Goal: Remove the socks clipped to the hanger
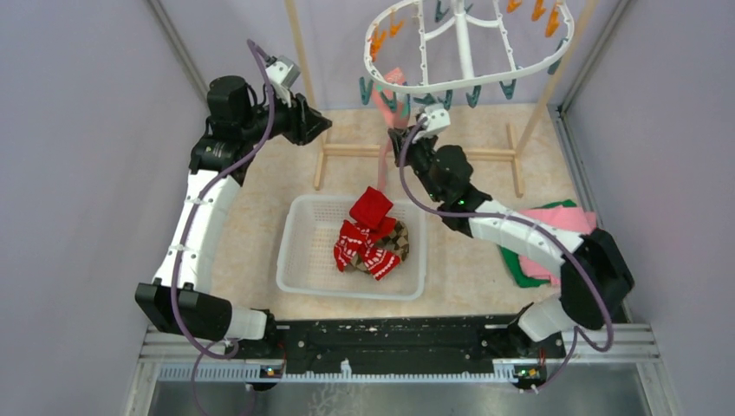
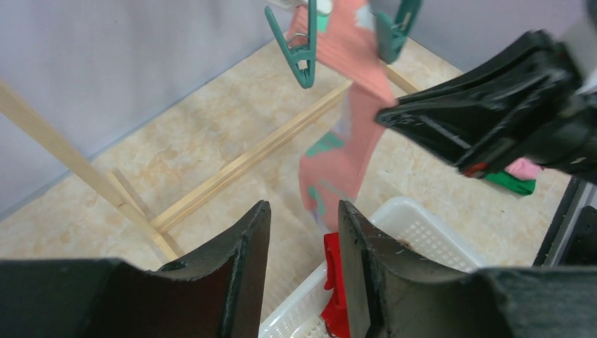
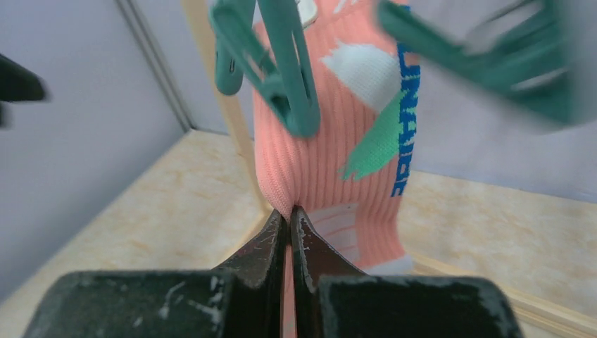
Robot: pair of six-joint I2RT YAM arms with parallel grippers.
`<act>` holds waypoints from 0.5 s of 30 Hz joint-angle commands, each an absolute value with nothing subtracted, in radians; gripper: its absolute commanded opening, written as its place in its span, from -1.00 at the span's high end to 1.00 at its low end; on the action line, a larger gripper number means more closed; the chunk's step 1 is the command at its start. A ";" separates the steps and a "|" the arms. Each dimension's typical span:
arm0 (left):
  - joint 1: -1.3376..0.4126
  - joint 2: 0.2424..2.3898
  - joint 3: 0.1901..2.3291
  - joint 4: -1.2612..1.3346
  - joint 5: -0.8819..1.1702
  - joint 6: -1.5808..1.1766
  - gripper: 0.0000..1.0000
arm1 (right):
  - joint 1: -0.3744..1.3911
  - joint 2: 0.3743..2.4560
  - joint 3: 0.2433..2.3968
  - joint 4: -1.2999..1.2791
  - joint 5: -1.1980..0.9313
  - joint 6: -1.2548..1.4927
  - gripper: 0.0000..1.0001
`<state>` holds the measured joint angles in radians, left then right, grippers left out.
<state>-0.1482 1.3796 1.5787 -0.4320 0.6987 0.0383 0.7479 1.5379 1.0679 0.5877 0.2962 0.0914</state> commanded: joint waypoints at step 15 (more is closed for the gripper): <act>-0.221 1.314 1.580 -0.427 0.796 -0.054 0.00 | 0.755 1.016 0.810 0.366 0.032 0.477 1.00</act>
